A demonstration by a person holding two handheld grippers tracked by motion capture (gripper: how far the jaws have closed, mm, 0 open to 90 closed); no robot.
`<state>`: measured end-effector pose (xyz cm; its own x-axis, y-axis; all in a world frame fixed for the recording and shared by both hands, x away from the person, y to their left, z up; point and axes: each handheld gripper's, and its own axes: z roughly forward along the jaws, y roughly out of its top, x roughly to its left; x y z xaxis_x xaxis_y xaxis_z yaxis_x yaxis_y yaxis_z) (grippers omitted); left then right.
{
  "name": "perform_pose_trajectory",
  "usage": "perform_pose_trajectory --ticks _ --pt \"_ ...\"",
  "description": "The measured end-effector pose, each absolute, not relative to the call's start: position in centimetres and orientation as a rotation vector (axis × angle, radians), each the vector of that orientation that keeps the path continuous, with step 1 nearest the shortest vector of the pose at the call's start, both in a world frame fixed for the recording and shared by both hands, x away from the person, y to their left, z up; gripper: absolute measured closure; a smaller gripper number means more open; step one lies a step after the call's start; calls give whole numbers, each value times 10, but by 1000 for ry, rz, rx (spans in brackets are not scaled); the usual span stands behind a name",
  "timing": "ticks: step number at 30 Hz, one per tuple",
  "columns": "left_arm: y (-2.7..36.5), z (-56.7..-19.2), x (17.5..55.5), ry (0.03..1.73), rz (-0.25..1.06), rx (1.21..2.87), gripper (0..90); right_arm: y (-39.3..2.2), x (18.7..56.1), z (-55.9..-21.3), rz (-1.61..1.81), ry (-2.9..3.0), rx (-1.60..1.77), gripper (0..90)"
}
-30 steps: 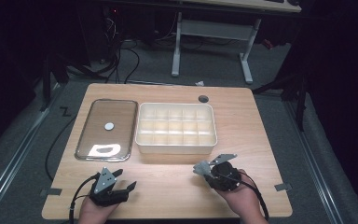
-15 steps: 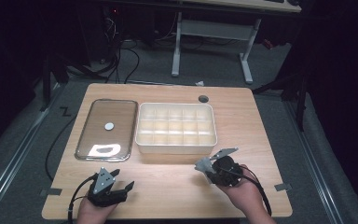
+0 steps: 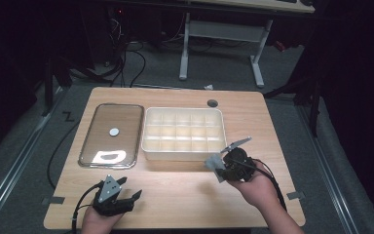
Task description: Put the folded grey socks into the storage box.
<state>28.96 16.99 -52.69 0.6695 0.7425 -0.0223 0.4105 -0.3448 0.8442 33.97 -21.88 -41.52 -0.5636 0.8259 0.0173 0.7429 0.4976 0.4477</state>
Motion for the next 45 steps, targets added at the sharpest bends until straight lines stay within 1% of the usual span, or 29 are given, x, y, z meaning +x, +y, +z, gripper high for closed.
perform_pose_trajectory --ticks 13,26,33,45 --pt "172 -527 288 898 465 1983 288 -206 374 -389 591 2524 1339 701" --pt "176 -528 290 916 469 1977 291 -212 409 -374 492 2509 1313 700" --pt "179 -527 291 925 482 1958 293 -209 435 -387 403 2533 1350 700" --pt "180 -525 292 909 488 1966 296 -204 458 -403 229 2602 1411 704"
